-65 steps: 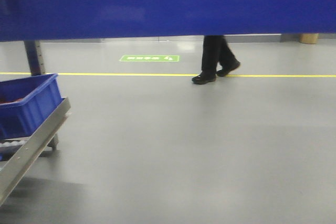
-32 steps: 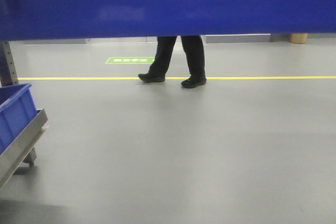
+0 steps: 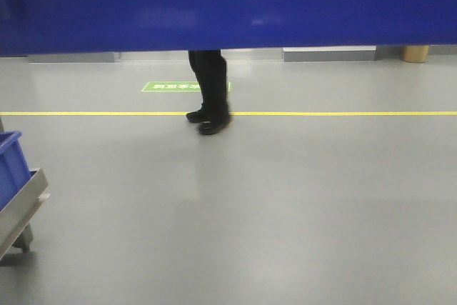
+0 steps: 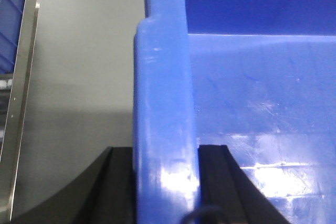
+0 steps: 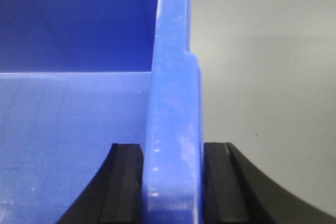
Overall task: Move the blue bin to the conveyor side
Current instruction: 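Carry the blue bin with both grippers while backing away from the shelf, then carry the blue bin with both grippers while driving toward the red-framed table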
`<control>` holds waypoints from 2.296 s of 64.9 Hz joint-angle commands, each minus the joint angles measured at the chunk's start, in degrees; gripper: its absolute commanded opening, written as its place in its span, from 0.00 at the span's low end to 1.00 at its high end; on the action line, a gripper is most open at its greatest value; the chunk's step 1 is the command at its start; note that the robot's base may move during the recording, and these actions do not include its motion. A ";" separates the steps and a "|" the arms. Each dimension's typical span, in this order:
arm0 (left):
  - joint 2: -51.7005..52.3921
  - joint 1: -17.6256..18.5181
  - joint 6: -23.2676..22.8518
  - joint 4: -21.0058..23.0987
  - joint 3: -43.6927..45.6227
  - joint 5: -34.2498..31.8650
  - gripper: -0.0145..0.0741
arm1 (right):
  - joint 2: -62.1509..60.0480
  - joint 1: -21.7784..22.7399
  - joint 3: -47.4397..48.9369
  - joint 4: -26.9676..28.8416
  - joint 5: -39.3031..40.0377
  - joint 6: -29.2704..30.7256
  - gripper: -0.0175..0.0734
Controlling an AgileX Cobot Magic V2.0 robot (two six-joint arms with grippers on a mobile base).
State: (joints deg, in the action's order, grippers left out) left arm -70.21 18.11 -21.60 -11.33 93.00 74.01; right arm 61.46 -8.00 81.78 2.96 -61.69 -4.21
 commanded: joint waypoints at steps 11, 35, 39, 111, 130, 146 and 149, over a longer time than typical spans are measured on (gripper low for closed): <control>1.28 0.21 0.15 -1.93 0.83 -4.04 0.14 | -1.15 0.30 0.89 -1.72 6.43 0.81 0.10; 1.28 0.21 0.15 -1.93 0.83 -4.04 0.14 | -1.15 0.30 0.89 -1.72 8.56 0.81 0.10; 1.28 0.21 0.15 -1.93 0.83 -4.04 0.14 | -1.15 0.30 0.89 -1.72 8.56 0.81 0.10; 1.28 0.21 0.15 -3.29 0.83 -4.04 0.14 | -1.04 0.30 0.89 -1.72 10.68 0.81 0.10; 1.28 0.21 0.15 -5.65 0.83 -4.04 0.14 | -1.04 0.30 0.89 -1.72 10.68 0.81 0.10; 1.28 0.21 0.15 -6.01 0.83 -4.04 0.14 | -1.04 0.30 0.89 -1.72 10.68 0.81 0.10; 1.28 0.21 0.15 -6.01 0.83 -4.04 0.14 | -1.04 0.30 0.89 -1.72 10.68 0.81 0.10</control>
State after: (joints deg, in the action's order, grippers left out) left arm -70.21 18.11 -21.60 -13.29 93.00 73.44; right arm 61.46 -8.10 81.78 3.74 -57.42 -4.21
